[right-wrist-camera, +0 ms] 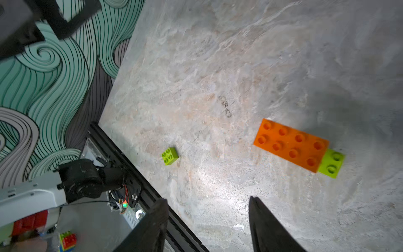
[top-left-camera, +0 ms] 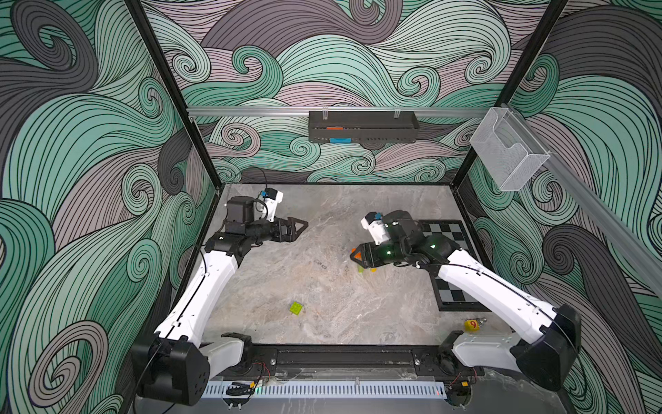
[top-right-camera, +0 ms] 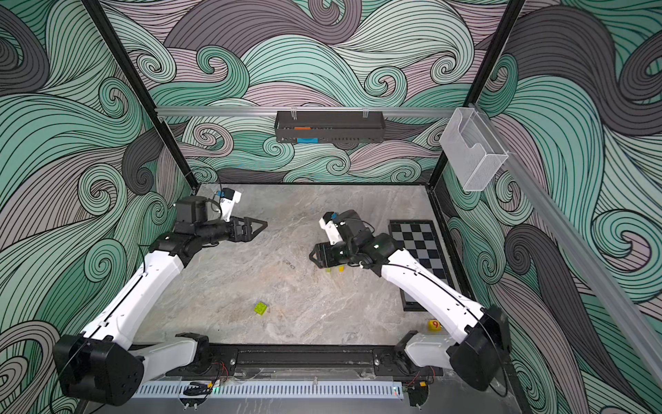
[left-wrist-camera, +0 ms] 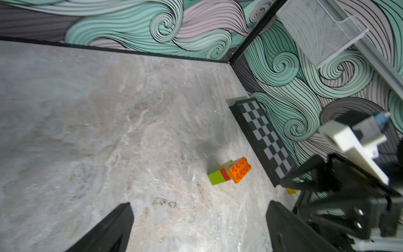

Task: Assemble a giraffe with lego
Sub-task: Assemble the lego brick with the lego brick, then pick up the lego brick from the center of the board.

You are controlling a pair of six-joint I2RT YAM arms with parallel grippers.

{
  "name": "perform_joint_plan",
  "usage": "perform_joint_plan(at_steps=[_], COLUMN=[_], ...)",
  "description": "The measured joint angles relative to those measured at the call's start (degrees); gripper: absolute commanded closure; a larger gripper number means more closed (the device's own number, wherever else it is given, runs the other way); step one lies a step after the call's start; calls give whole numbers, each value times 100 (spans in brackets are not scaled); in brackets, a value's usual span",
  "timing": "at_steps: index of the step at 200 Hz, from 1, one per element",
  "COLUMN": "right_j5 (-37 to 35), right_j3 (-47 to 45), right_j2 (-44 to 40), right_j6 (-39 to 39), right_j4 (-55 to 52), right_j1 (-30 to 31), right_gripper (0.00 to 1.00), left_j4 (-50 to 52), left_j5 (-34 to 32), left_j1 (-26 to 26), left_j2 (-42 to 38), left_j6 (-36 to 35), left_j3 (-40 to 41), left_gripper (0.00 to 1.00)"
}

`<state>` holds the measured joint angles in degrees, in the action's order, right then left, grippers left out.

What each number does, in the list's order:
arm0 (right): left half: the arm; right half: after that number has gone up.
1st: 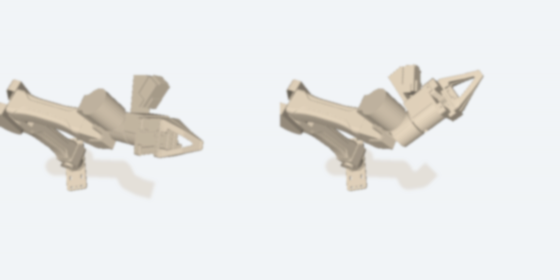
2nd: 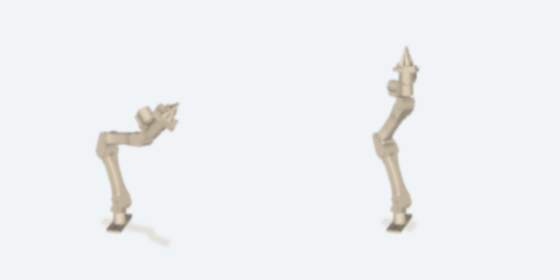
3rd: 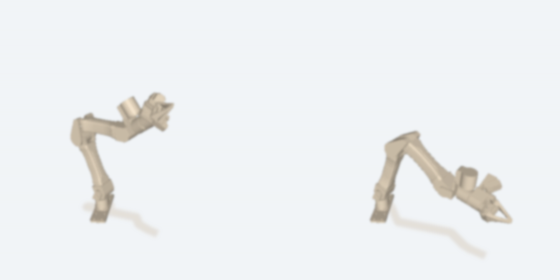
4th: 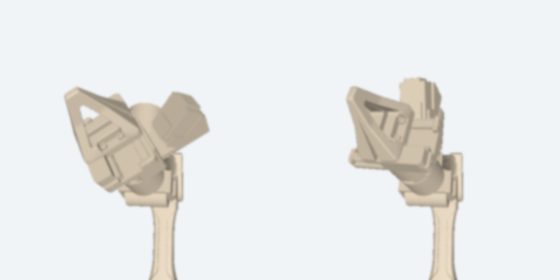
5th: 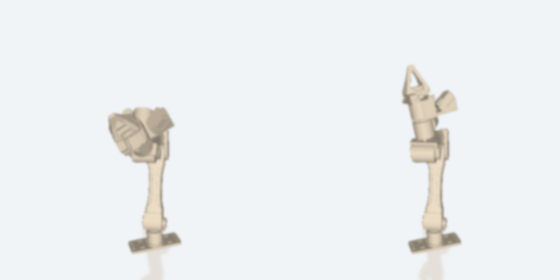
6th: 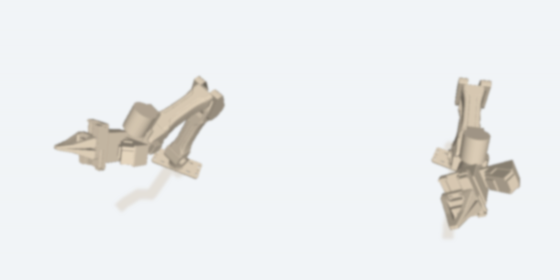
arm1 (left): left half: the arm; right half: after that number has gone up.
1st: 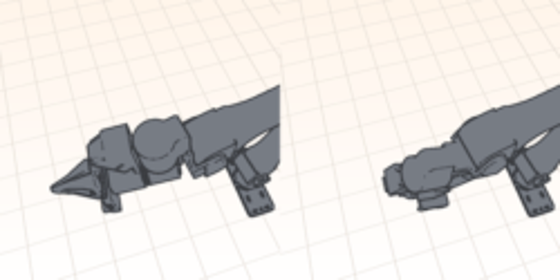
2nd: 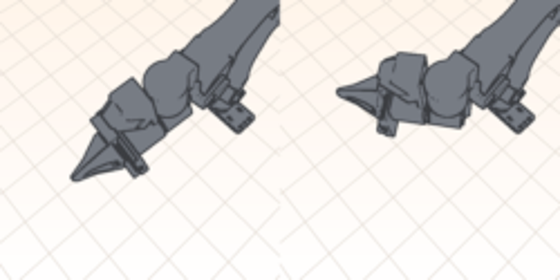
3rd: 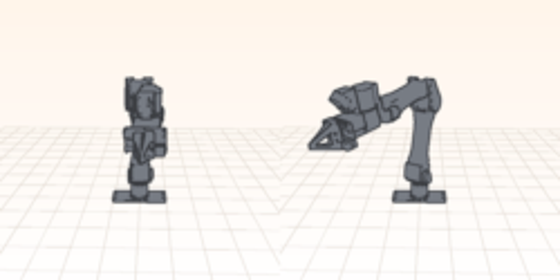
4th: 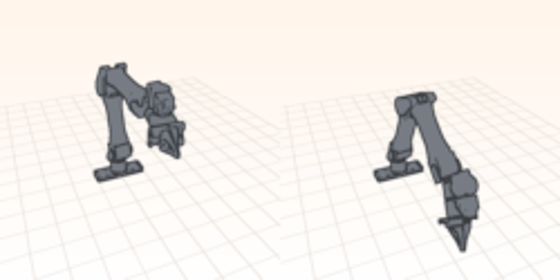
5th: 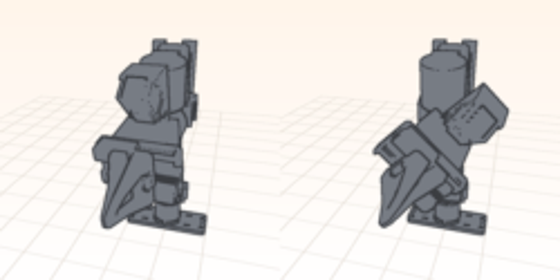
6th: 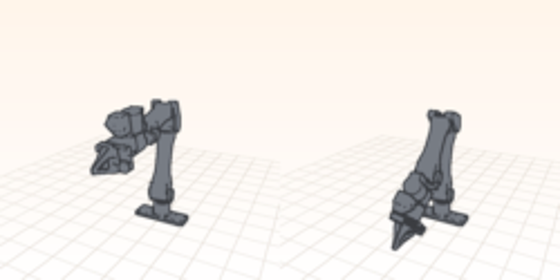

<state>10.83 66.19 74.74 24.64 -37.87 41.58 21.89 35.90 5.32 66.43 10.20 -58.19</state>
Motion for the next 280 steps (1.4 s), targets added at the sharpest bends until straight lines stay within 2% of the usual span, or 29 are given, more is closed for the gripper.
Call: perform_joint_plan(at_steps=[22,40,75,114,143,202,280], right_j5=[-304,-514,-769,-890,-872,-929,-1034], right_j3=[13,92,479,1113,1692,2726,3189], right_j2=[407,780,1565,2553,3340,4629,5211], right_j6=[-149,-245,-557,-909,-1088,-1456,-1698], right_j4=[-52,-55,28,120,138,-94,-437], right_j1=[704,1174,1891,2402,2618,2752,2756], right_gripper=[23,21,20,21,23,28,40], left_j4=[50,57,26,-7,-4,-4,-11], left_j5=[-295,-522,-944,-1650,-1985,-2133,-2131], left_j1=[-422,-699,-1078,-1281,-1311,-1318,-1294], left_j2=[-219,-332,-562,-693,-706,-706,-706], left_j6=[-149,-184,-160,144,341,424,428], left_j3=[240,400,579,616,671,673,673], left_gripper=[1,1,1,1,1,1,1])
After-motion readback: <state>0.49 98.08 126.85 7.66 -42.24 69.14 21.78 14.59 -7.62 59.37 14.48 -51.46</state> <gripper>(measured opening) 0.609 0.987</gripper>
